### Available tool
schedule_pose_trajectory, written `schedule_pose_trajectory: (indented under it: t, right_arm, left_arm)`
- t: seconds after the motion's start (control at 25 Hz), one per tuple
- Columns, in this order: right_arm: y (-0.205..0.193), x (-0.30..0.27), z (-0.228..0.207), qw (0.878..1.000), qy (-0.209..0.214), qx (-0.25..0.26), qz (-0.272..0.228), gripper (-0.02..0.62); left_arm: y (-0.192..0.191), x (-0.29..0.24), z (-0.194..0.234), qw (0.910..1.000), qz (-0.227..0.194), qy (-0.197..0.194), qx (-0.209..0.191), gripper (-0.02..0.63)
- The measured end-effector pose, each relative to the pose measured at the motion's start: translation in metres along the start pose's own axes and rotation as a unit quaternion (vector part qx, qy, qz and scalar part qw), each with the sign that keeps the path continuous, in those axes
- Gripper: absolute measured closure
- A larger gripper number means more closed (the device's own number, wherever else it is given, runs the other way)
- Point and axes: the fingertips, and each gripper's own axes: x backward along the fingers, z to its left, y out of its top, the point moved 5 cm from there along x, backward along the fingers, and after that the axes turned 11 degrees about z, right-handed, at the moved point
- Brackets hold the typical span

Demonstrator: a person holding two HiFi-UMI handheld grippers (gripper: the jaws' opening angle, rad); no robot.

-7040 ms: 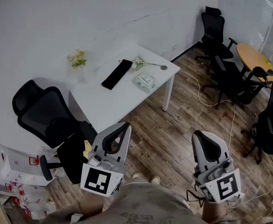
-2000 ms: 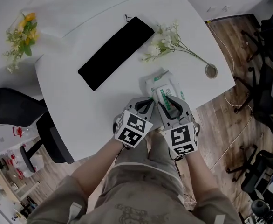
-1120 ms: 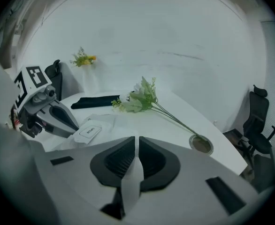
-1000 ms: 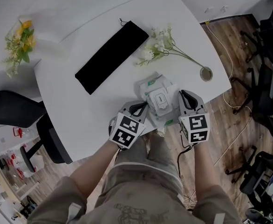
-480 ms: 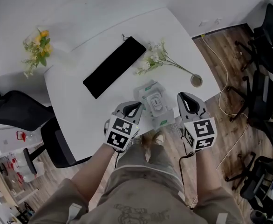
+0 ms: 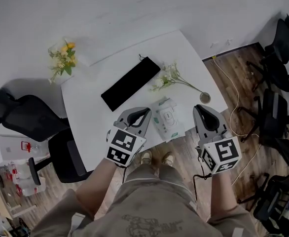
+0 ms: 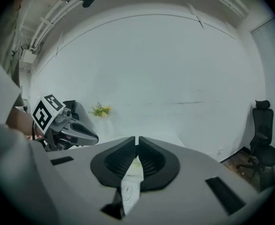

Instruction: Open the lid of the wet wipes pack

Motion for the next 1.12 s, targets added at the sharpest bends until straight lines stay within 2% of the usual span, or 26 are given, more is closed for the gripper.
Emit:
schedule_pose_trajectory:
  t: [0.2, 0.36, 0.6, 0.84, 1.12]
  right_arm:
    - [0.03, 0.034, 0.022, 0.999, 0.005, 0.025, -0.032, 0.551]
    - [0.047, 0.064, 0.035, 0.997, -0.005, 0.021, -0.077, 0.551]
    - [0.067, 0.113, 0.055, 0.991, -0.017, 0.038, -0.125, 0.558]
    - [0.067, 0.138, 0.074, 0.991, 0.0, 0.052, -0.127, 0.56]
    - [0.051, 0.136, 0.078, 0.993, 0.016, 0.039, -0.107, 0.558]
  left_arm:
    - [0.031, 0.044, -0.01, 0.9985, -0.042, 0.017, -0.032, 0.588]
    - [0.047, 0.074, -0.021, 0.9948, -0.071, 0.033, -0.064, 0.588]
    - [0.058, 0.106, -0.036, 0.9925, -0.106, 0.015, -0.059, 0.588]
    - [0.063, 0.136, -0.045, 0.9881, -0.137, 0.03, -0.063, 0.588]
    - [0.051, 0.139, -0.054, 0.9893, -0.135, 0.028, -0.049, 0.588]
